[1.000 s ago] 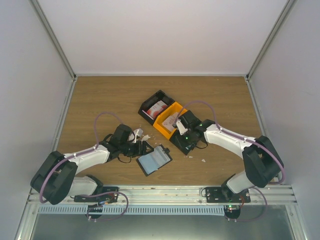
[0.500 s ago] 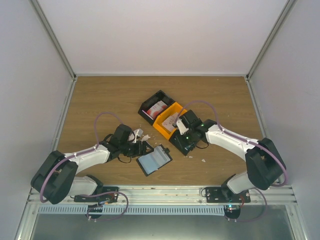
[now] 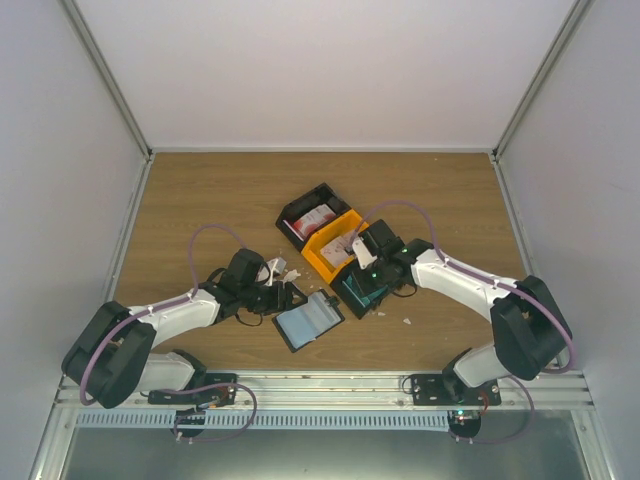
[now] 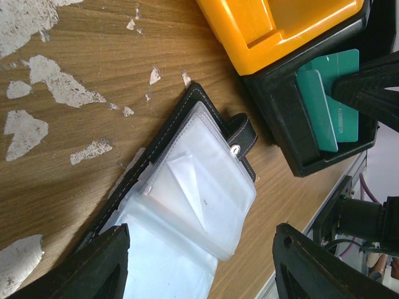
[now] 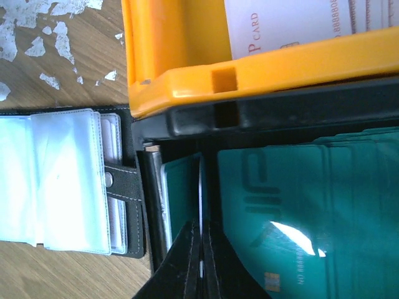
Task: Put the credit cards into the card holder
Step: Pick up the credit card from the storage box, then insert the credit card into the card holder.
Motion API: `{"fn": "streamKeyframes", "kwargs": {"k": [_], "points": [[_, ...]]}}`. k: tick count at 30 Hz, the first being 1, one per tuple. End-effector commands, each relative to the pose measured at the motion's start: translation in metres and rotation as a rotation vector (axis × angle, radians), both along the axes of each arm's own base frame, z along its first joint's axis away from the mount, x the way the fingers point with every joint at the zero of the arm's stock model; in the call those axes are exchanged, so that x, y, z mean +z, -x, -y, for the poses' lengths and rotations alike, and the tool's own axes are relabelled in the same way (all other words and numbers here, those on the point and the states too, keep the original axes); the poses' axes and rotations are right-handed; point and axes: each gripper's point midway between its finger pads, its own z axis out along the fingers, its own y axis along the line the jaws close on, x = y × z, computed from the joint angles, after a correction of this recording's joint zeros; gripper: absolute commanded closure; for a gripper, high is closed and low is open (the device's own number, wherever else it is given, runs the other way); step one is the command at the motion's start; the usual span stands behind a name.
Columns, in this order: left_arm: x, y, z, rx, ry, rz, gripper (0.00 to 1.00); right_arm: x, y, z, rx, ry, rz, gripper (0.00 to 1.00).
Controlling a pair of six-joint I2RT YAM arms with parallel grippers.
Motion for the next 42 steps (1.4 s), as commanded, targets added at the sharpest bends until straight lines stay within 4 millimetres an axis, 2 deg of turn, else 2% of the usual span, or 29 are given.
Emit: {"fn": "streamKeyframes", "kwargs": {"k": [1, 7, 14, 17, 20, 24, 29, 33, 37, 42], "points": [[0.006, -0.006, 0.004, -0.004, 0.025, 0.036, 0.35, 0.013, 0.000, -0.003, 0.003, -0.019, 0.025, 0.99], [0.009, -0.007, 0.004, -0.004, 0.029, 0.045, 0.35, 0.034, -0.003, -0.002, -0.018, -0.042, 0.070, 0.99], [0.007, -0.011, 0.003, 0.014, 0.019, 0.045, 0.35, 0.081, -0.018, 0.009, -0.104, -0.037, 0.232, 0.99], [0.008, -0.013, -0.001, 0.041, 0.006, 0.057, 0.36, 0.099, -0.012, -0.002, -0.082, -0.105, 0.260, 0.99], [0.018, -0.013, -0.003, 0.055, 0.022, 0.085, 0.36, 0.105, 0.005, -0.031, 0.011, -0.228, 0.226, 1.00], [0.028, -0.011, -0.008, 0.080, 0.029, 0.123, 0.35, 0.088, 0.031, -0.069, 0.114, -0.364, 0.129, 0.99], [0.016, 0.006, -0.023, 0.107, -0.010, 0.080, 0.40, 0.051, 0.048, -0.100, 0.146, -0.431, -0.001, 1.00], [0.004, 0.025, -0.032, 0.104, -0.022, 0.024, 0.50, 0.023, 0.047, -0.106, 0.111, -0.429, -0.062, 1.00], [-0.009, 0.049, -0.032, 0.061, 0.000, -0.057, 0.59, 0.006, 0.047, -0.112, 0.107, -0.426, -0.110, 1.00], [-0.026, 0.064, -0.037, 0.064, -0.013, -0.125, 0.66, -0.011, 0.048, -0.115, 0.093, -0.413, -0.156, 0.99]]}}
